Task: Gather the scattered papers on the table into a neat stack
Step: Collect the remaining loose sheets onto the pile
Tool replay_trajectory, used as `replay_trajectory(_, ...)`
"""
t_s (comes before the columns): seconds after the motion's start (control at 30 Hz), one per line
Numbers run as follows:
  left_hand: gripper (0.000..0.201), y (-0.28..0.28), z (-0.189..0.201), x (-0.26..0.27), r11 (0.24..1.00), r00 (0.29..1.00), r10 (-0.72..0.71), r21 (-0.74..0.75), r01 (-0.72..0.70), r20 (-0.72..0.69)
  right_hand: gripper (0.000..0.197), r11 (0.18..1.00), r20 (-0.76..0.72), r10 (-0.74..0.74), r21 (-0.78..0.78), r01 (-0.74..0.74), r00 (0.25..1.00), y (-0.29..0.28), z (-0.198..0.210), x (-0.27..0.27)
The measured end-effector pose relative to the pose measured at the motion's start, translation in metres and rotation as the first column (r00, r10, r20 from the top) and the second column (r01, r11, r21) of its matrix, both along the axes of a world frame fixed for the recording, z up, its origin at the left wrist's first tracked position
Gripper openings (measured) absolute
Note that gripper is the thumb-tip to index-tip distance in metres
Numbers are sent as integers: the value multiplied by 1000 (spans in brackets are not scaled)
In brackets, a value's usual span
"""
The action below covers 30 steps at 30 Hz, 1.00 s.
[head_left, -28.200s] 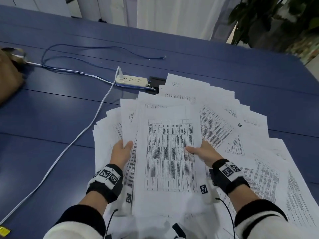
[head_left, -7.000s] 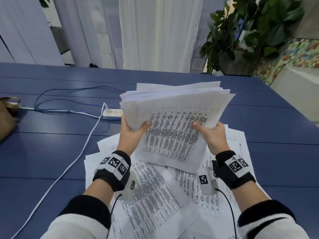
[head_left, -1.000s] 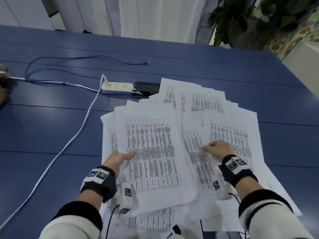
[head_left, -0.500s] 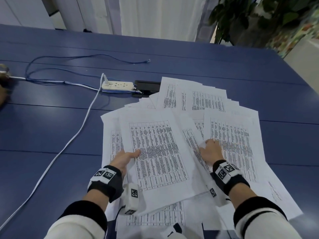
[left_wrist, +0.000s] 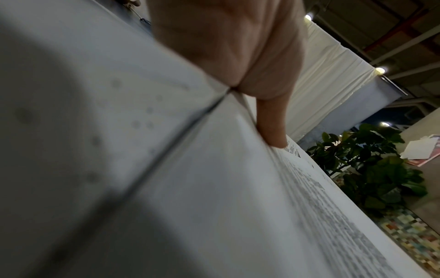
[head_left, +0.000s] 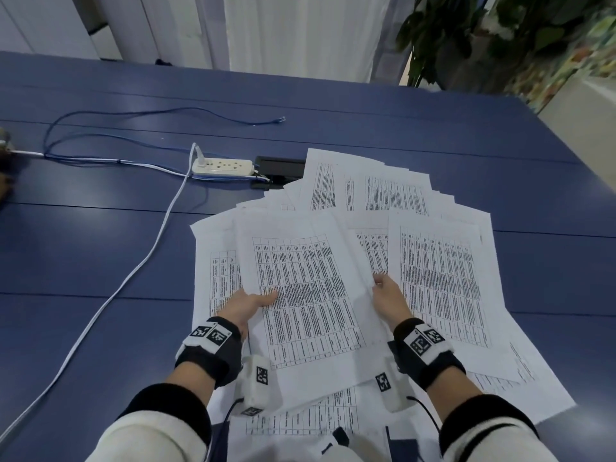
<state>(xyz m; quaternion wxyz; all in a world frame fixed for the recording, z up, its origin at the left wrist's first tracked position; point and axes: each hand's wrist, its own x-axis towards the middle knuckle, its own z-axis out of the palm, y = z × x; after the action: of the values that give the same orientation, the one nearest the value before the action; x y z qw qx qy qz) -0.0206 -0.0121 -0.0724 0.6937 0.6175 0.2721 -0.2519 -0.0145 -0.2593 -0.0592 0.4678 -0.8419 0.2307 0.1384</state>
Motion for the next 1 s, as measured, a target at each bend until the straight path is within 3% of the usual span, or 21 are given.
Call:
replay_trajectory(0.07,107,1,8,-3,999,999,35,6,-35,-9,39,996,26,-11,86,9,1000,-2,-2,-4)
replay_trajectory(0.17,131,12,2,-1,999,997,1,-39,2,73,71,938,13,-8,347,3,1000,-16,-4,-8)
replay_trajectory(0.23,136,23,-7,4,995,993,-23,-97,35,118,80,914,3,33,404,-31,999,-20,0,-7)
replay_trajectory(0.27,129,28,-5,5,992,992,-21,-122,37,127,86,909,1,48,415,-44,999,-20,1,-6)
replay_trajectory(0.37,82,27,26,1,993,988,-35,-110,52,151,104,889,-40,105,451,-76,994,-8,3,-1)
replay_trajectory(0.4,80,28,26,2,997,988,-34,-65,44,149,98,890,-41,137,444,-105,990,-3,3,-2)
replay_trajectory(0.5,94,28,20,4,988,996,-51,147,40,69,43,908,-23,155,398,-133,988,9,-3,-3)
replay_trajectory(0.53,94,29,18,2,985,996,-49,170,35,75,37,911,-18,140,394,-121,990,12,-4,-4)
replay_trajectory(0.63,83,33,19,-4,997,996,-16,81,9,88,38,908,6,119,404,-111,993,11,-6,-5)
replay_trajectory(0.73,116,40,22,-6,999,982,-16,33,10,187,55,882,24,72,465,-75,997,6,3,-6)
replay_trajectory(0.77,116,42,27,-6,1000,983,0,12,-2,184,58,865,42,56,497,-69,998,3,7,-5)
replay_trajectory(0.83,101,45,36,-1,997,978,80,-24,-77,191,50,827,88,85,549,-120,992,-2,21,-5)
replay_trajectory(0.93,103,45,61,9,999,952,38,-22,-33,305,46,793,179,87,583,-177,980,-6,46,-1)
replay_trajectory(1.0,74,45,76,19,1000,923,21,0,-23,383,46,777,275,47,594,-209,960,-7,65,7)
